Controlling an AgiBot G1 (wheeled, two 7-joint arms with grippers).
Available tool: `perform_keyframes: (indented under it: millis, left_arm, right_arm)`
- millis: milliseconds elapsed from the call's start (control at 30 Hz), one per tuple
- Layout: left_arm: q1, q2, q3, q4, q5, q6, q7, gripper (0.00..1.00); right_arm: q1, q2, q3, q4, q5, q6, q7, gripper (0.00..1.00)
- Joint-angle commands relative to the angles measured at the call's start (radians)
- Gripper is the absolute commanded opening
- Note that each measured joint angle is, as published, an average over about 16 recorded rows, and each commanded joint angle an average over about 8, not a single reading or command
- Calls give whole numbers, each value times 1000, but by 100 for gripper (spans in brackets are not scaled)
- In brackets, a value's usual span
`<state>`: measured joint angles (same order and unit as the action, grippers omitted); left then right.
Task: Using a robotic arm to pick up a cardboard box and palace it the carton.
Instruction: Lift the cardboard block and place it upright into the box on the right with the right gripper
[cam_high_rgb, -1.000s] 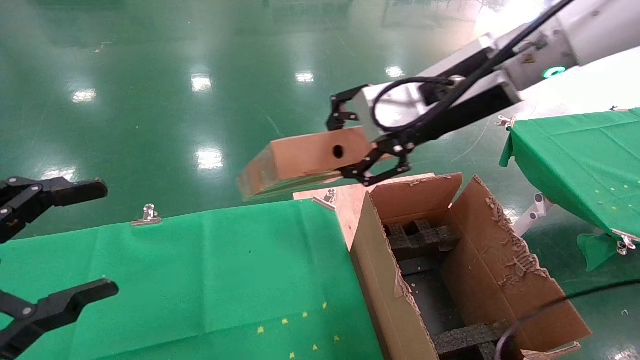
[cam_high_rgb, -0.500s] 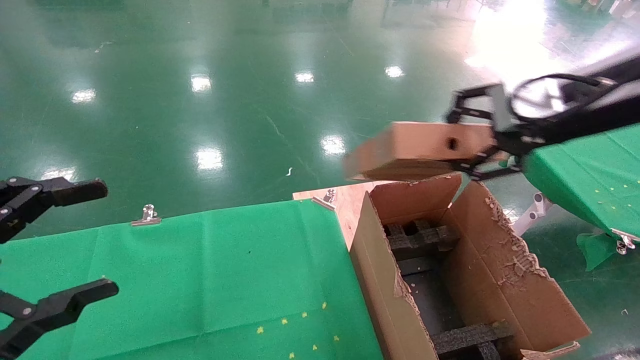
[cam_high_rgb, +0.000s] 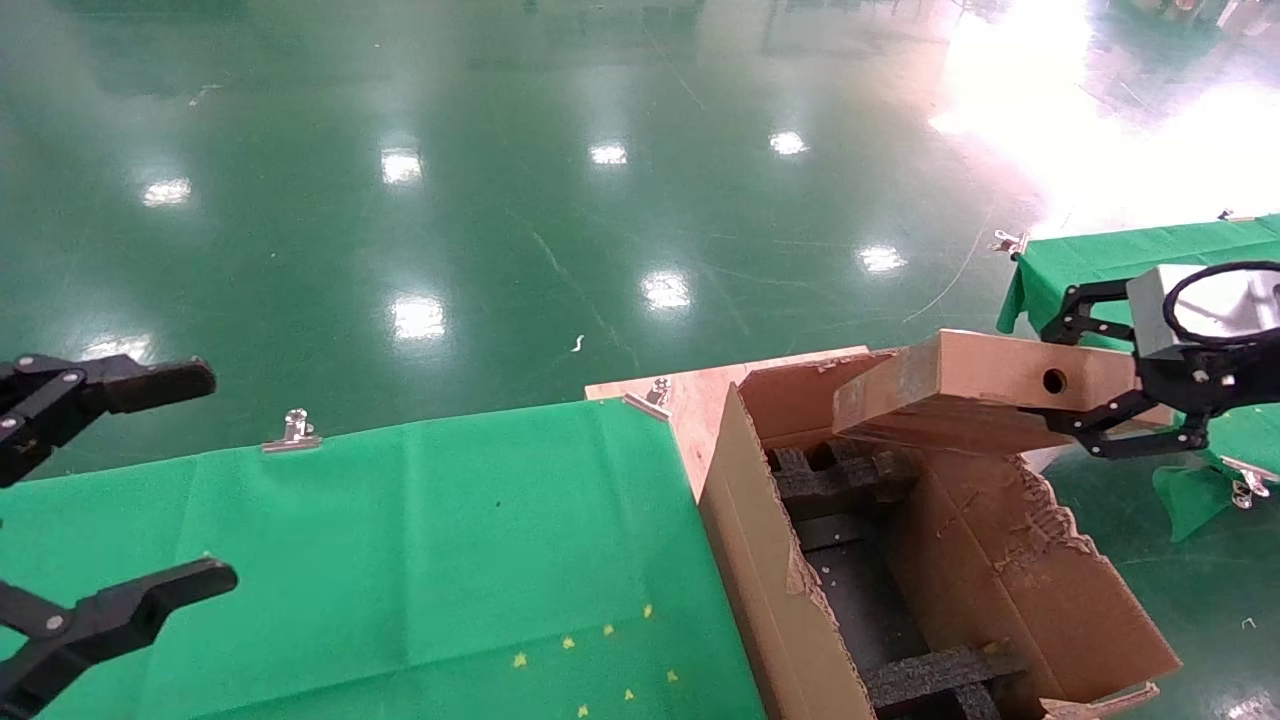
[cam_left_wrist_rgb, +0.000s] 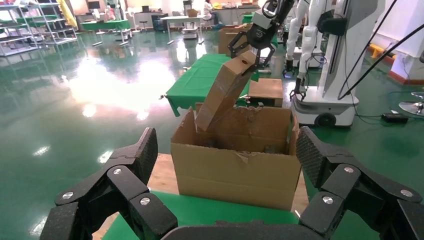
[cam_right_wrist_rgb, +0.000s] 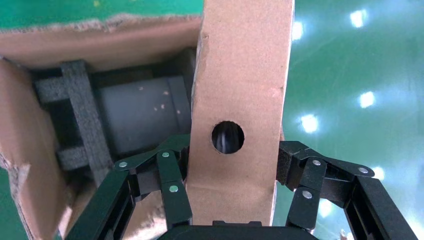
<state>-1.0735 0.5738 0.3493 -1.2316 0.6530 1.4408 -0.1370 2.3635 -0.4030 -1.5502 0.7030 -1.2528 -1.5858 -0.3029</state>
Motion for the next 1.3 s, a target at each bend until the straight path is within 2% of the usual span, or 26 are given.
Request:
perform_keyframes:
  millis: [33, 233, 367, 667, 933, 1033, 1167, 1300]
  left_arm:
    - [0, 0, 0, 0, 0, 0, 0, 100]
    - [0, 0, 0, 0, 0, 0, 0, 100]
    - [0, 0, 0, 0, 0, 0, 0, 100]
    - [0, 0, 0, 0, 0, 0, 0, 100]
    - [0, 0, 0, 0, 0, 0, 0, 100]
    - [0, 0, 0, 0, 0, -1, 0, 100]
    - [0, 0, 0, 0, -1, -1, 0, 100]
    - [0, 0, 0, 0, 0, -1, 0, 100]
  right_arm:
    - [9, 11, -20, -1, -2, 4, -2, 0]
    - [9, 11, -25, -3, -3, 12, 4, 0]
    - [-17, 13, -27, -18, 30, 32, 63, 0]
    - [-105, 46, -37, -52, 129, 101, 357, 0]
    - [-151, 102, -59, -60, 152, 179, 641, 0]
    - [-163, 120, -65, -68, 160, 203, 720, 0]
    - [-170, 129, -70, -76, 166, 218, 758, 0]
    - [-170, 128, -69, -72, 166, 216, 743, 0]
